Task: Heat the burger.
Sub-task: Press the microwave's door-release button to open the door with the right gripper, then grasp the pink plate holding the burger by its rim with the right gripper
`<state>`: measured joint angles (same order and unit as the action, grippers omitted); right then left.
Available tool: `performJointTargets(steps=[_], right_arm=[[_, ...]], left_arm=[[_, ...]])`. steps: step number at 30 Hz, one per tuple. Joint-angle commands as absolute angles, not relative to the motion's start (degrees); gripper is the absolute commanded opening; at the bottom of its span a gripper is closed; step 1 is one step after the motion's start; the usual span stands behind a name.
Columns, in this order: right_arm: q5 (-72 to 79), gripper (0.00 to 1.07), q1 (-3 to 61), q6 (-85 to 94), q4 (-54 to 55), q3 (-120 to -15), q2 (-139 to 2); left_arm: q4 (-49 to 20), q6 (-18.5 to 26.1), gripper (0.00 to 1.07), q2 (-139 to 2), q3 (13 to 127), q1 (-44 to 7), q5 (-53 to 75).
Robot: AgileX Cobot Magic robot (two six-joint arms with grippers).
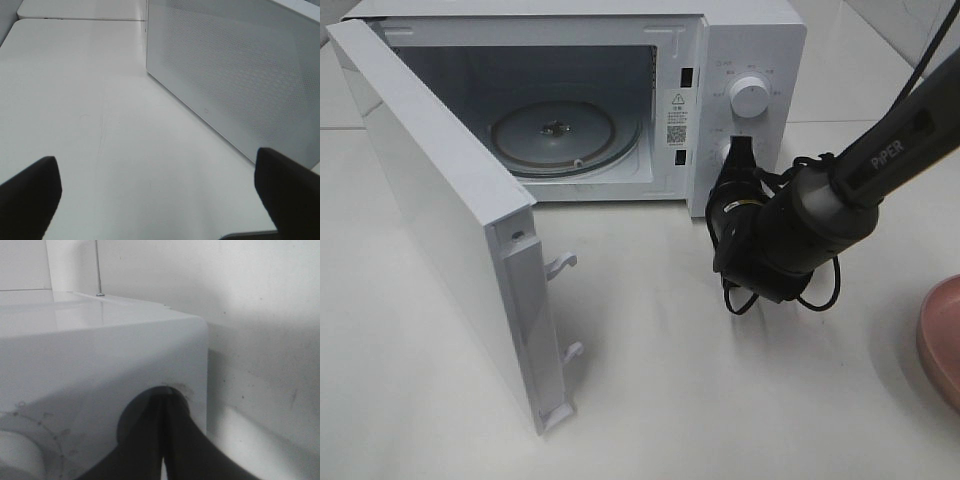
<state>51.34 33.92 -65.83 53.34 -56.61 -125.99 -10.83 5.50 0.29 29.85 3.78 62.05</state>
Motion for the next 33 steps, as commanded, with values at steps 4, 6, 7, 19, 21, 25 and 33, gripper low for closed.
performJointTargets(steps=[4, 6, 7, 19, 21, 25, 33], right_arm=[[55.92, 0.00, 31.57, -65.20, 45.66, -58.38, -123.87], [55.29, 0.00, 31.57, -65.20, 45.78, -57.64, -123.47], [54.32, 0.00, 31.57, -65.15, 45.84, -56.78, -122.84], [48.47, 0.00, 31.57, -64.11, 45.09, -53.06, -119.86], [45.38, 0.00, 31.57, -63.54, 45.03, -52.14, -119.18], [43.37, 0.00, 31.57, -62.40, 45.09, -51.39, -118.32], [38.50, 0.00, 31.57, -55.41, 45.09, -47.38, -113.50]], left_arm=[[-10.83, 5.56, 0.99, 1.20, 29.74, 3.50, 61.36], [-10.83, 5.56, 0.99, 1.20, 29.74, 3.50, 61.36], [-10.83, 5.56, 0.99, 1.20, 29.74, 3.50, 61.36], [-10.83, 5.56, 0.99, 1.20, 29.74, 3.50, 61.36], [-10.83, 5.56, 0.99, 1.20, 29.74, 3.50, 61.36], [-10.89, 5.56, 0.99, 1.20, 29.74, 3.50, 61.36], [-10.77, 5.56, 0.99, 1.20, 29.74, 3.50, 61.36]])
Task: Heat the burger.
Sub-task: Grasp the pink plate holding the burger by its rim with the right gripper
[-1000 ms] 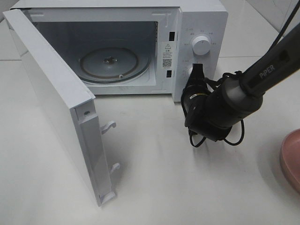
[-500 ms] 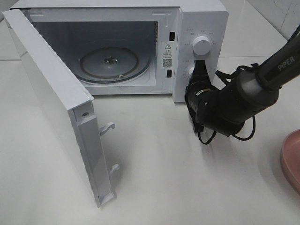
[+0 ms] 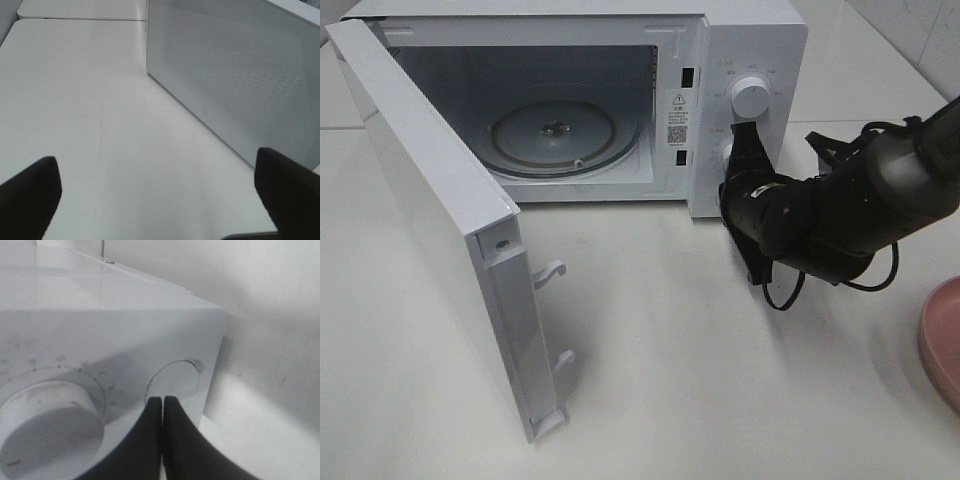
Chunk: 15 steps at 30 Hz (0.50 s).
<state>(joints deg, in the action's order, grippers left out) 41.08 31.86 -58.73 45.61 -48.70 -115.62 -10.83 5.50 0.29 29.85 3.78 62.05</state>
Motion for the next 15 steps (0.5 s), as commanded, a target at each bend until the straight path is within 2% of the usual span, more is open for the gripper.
performJointTargets(steps=[1, 8, 15], right_arm=[[37.82, 0.00, 31.57, -54.09, 45.09, -46.81, -112.87], [32.77, 0.00, 31.51, -46.07, 45.09, -43.37, -108.46], [23.15, 0.00, 31.40, -29.91, 45.03, -41.65, -103.42]], left_arm=[[-10.77, 5.56, 0.99, 1.20, 29.74, 3.50, 61.36], [-10.77, 5.56, 0.99, 1.20, 29.74, 3.50, 61.36], [-10.77, 5.56, 0.99, 1.20, 29.74, 3.50, 61.36]])
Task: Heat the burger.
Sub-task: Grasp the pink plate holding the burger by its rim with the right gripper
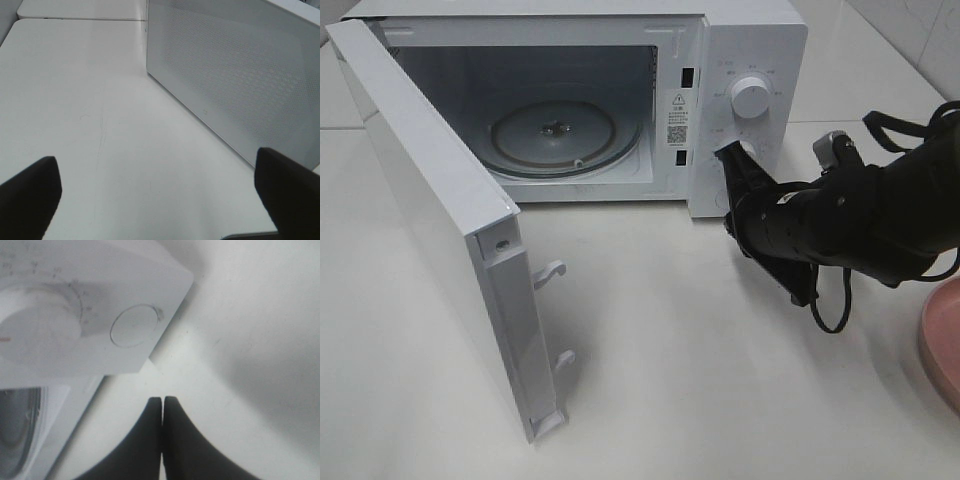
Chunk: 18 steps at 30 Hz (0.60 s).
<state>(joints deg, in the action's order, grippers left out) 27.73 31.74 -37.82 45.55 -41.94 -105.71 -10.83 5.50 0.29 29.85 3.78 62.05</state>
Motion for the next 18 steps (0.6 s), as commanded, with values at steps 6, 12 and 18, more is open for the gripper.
performJointTargets(steps=[6, 12, 18], right_arm=[[13.87, 0.00, 31.40, -13.18, 45.03, -41.60, -99.81], [1.95, 0.00, 31.40, 1.49, 44.81, -41.60, -96.77], [-11.17, 0.00, 27.56, 4.01, 37.01, -41.60, -94.71]], left_arm=[[-10.77, 5.56, 0.99, 1.20, 29.74, 3.50, 61.36], [-10.77, 5.56, 0.99, 1.20, 29.74, 3.50, 61.36], [-10.77, 5.56, 0.99, 1.20, 29.74, 3.50, 61.36]])
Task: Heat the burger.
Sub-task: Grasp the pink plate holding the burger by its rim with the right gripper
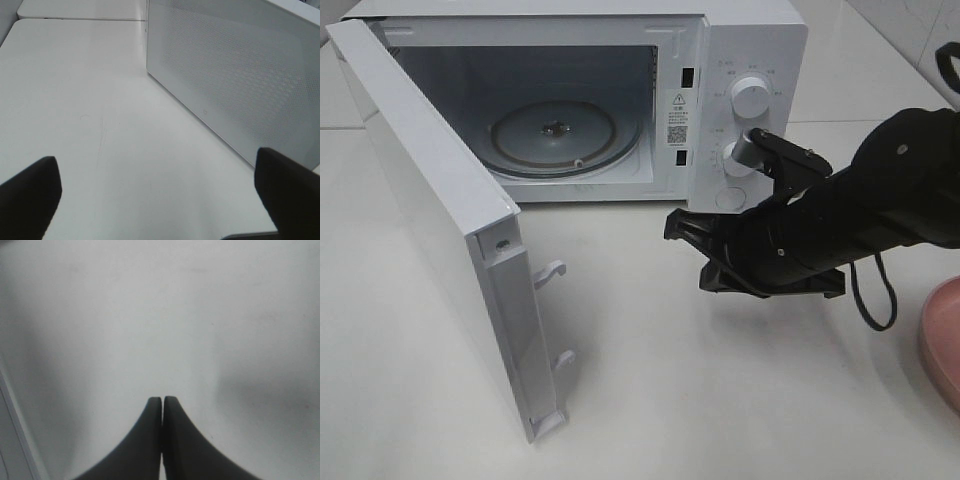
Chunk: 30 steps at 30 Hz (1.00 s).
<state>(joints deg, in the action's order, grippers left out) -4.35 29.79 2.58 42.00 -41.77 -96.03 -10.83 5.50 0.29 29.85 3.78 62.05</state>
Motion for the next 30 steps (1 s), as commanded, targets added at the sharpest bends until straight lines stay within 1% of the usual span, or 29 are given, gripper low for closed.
performJointTargets(steps=[1, 3, 4, 7, 9, 10, 12, 14, 15, 17, 18, 19, 20, 21, 22, 23, 24, 25, 26, 27, 28, 29, 30], right_arm=[[-15.53, 0.00, 26.01, 3.84, 32.66, -41.60, -93.85], [-17.36, 0.00, 25.27, 3.67, 30.65, -41.60, -93.39], [-21.66, 0.01, 24.12, 2.64, 26.07, -41.60, -91.79], [-23.09, 0.01, 23.84, 2.23, 23.89, -41.60, -90.99], [-28.02, 0.02, 23.38, -0.80, 15.76, -41.60, -87.15], [-28.02, 0.02, 23.38, -0.80, 15.76, -41.60, -87.15], [-30.77, 0.03, 23.38, -3.38, 10.71, -41.60, -84.34], [-31.97, 0.04, 23.38, -4.58, 8.77, -41.60, -83.31], [-34.43, 0.06, 23.38, -6.42, 4.98, -41.60, -81.65], [-35.58, 0.07, 23.38, -7.33, 3.27, -41.60, -80.84], [-37.87, 0.12, 23.38, -9.00, 0.92, -41.60, -79.64], [-37.87, 0.12, 23.38, -9.00, 0.92, -41.60, -79.64], [-38.90, 0.16, 23.38, -9.45, -0.34, -41.60, -79.07], [-38.90, 0.16, 23.38, -9.45, -0.34, -41.60, -79.07], [-40.39, 0.27, 23.38, -9.85, -2.06, -41.60, -77.98], [-41.83, 0.43, 23.38, -9.85, -3.50, -41.60, -77.35], [-41.83, 0.43, 23.38, -9.85, -3.50, -41.60, -77.35], [-42.17, 0.53, 23.38, -9.85, -4.18, -41.60, -77.18], [-42.40, 0.74, 23.20, -9.85, -4.76, -41.60, -77.06], [-42.40, 0.74, 23.20, -9.85, -4.76, -41.60, -77.06], [-42.40, 0.94, 21.60, -9.80, -4.76, -41.60, -77.06], [-42.40, 1.01, 20.80, -9.80, -4.76, -41.60, -77.06], [-42.40, 1.01, 20.80, -9.80, -4.76, -41.60, -77.06]], left_arm=[[-10.77, 5.56, 0.99, 1.20, 29.74, 3.50, 61.36], [-10.77, 5.56, 0.99, 1.20, 29.74, 3.50, 61.36], [-10.77, 5.56, 0.99, 1.20, 29.74, 3.50, 61.36], [-10.77, 5.56, 0.99, 1.20, 29.74, 3.50, 61.36], [-10.77, 5.56, 0.99, 1.20, 29.74, 3.50, 61.36], [-10.77, 5.56, 0.99, 1.20, 29.74, 3.50, 61.36], [-10.77, 5.56, 0.99, 1.20, 29.74, 3.50, 61.36], [-10.77, 5.56, 0.99, 1.20, 29.74, 3.50, 61.36], [-10.77, 5.56, 0.99, 1.20, 29.74, 3.50, 61.36], [-10.77, 5.56, 0.99, 1.20, 29.74, 3.50, 61.36], [-10.77, 5.56, 0.99, 1.20, 29.74, 3.50, 61.36], [-10.77, 5.56, 0.99, 1.20, 29.74, 3.50, 61.36], [-10.77, 5.56, 0.99, 1.20, 29.74, 3.50, 61.36], [-10.77, 5.56, 0.99, 1.20, 29.74, 3.50, 61.36], [-10.77, 5.56, 0.99, 1.20, 29.74, 3.50, 61.36], [-10.77, 5.56, 0.99, 1.20, 29.74, 3.50, 61.36], [-10.77, 5.56, 0.99, 1.20, 29.74, 3.50, 61.36], [-10.77, 5.56, 0.99, 1.20, 29.74, 3.50, 61.36], [-10.77, 5.56, 0.99, 1.20, 29.74, 3.50, 61.36], [-10.77, 5.56, 0.99, 1.20, 29.74, 3.50, 61.36], [-10.77, 5.56, 0.99, 1.20, 29.74, 3.50, 61.36], [-10.77, 5.56, 0.99, 1.20, 29.74, 3.50, 61.36], [-10.77, 5.56, 0.99, 1.20, 29.74, 3.50, 61.36]])
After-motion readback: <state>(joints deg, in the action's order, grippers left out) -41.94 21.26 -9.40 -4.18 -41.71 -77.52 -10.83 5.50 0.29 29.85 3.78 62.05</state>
